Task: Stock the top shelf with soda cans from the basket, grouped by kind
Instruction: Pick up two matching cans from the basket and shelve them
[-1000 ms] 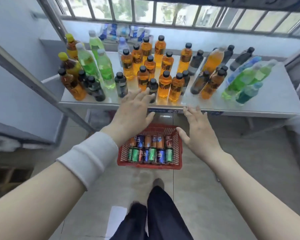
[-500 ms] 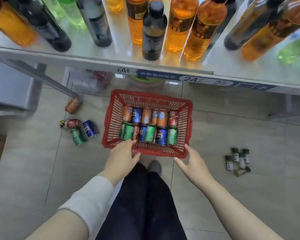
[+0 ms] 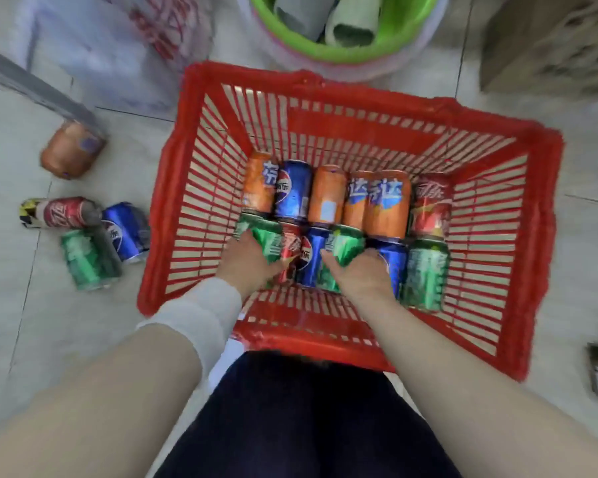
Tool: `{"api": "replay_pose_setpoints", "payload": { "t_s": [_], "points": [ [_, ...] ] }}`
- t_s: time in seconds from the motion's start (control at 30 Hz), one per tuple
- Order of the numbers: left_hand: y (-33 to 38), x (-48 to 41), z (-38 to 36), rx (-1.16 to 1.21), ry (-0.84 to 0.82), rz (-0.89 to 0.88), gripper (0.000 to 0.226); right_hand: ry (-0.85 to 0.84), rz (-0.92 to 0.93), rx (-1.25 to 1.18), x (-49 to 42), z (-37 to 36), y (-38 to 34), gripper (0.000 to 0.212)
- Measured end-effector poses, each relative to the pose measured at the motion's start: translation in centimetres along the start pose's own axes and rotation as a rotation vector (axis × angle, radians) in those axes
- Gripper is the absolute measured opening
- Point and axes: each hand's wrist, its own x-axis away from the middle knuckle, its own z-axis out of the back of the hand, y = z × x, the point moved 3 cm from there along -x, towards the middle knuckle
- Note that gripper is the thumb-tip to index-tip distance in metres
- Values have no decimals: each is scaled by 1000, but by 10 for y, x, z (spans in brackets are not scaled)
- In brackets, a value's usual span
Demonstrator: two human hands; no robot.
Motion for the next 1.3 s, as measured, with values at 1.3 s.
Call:
{"api": "replay_pose_setpoints", "payload": {
  "t_s": [1.3],
  "points": [
    [173,498,326,1033,-196,-424,65,-41,344,-880,467,393,-27,38]
  ]
}}
